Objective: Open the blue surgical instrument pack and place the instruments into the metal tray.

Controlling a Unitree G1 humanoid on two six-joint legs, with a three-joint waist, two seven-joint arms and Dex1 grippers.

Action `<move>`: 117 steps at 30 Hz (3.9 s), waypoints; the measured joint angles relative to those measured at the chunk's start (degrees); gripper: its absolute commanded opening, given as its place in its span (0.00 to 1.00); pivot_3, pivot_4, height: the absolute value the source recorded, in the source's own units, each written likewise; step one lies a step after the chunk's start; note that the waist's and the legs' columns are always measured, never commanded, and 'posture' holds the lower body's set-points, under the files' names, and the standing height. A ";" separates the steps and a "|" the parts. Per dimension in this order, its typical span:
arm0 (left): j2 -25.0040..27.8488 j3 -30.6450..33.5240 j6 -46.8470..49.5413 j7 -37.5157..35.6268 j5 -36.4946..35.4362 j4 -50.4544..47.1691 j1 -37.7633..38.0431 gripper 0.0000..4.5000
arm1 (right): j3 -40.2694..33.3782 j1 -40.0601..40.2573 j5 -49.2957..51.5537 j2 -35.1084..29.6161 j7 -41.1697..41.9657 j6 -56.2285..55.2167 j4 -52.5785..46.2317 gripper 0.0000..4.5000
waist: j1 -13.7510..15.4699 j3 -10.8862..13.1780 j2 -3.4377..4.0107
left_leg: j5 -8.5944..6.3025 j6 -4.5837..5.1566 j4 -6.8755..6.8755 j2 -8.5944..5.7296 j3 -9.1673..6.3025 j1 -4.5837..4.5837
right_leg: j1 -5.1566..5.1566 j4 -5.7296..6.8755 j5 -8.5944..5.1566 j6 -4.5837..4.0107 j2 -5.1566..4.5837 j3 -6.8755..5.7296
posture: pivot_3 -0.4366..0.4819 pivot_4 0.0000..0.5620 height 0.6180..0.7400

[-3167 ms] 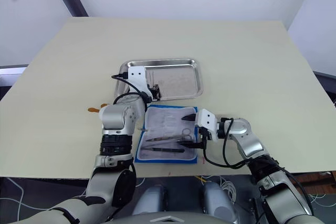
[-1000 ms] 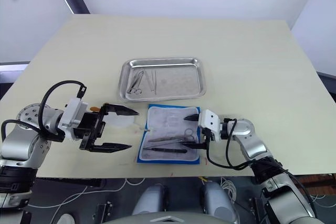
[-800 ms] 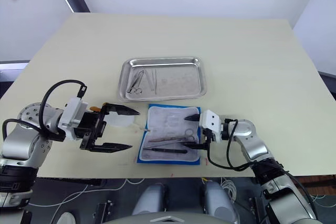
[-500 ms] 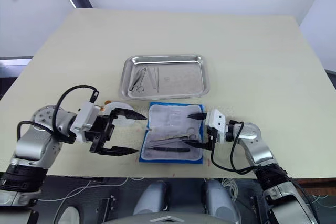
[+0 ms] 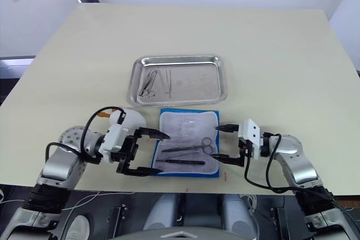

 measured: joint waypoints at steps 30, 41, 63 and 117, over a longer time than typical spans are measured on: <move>-4.19 -4.62 -14.53 -1.87 5.71 19.50 -7.60 0.99 | -12.04 4.54 12.02 -13.53 0.59 13.13 -22.22 1.00 | 0.03 0.05 0.03 | -0.01 0.04 0.91 -0.03 -0.06 0.11 | 0.09 0.94 0.07 0.12 0.15 0.10 | 0.48 0.27 1.00; -4.40 -5.46 -15.02 -1.69 5.75 21.56 -8.69 0.99 | -15.80 5.49 14.17 -16.46 2.36 13.52 -22.42 1.00 | -0.01 -0.07 0.22 | 0.00 0.05 1.01 -0.02 -0.06 0.42 | 0.36 0.96 0.09 0.15 0.19 0.15 | 0.48 0.27 1.00; -5.71 -6.69 -13.32 -0.32 7.34 22.53 -9.73 0.99 | 4.55 -8.06 -1.54 -7.13 -10.53 20.21 -21.01 1.00 | 0.09 -0.45 0.74 | -0.02 0.10 1.53 -0.02 -0.12 0.39 | 0.56 1.00 0.15 0.25 0.21 0.11 | 0.48 0.27 1.00; -4.84 -6.83 -11.82 2.20 7.94 21.48 -8.04 1.00 | 19.42 -16.41 -19.58 0.37 -9.00 24.95 -10.78 0.01 | -0.56 -1.62 0.87 | -0.16 0.32 1.66 0.02 -0.09 0.60 | 0.74 1.04 0.14 0.25 0.30 0.18 | 0.48 0.27 1.00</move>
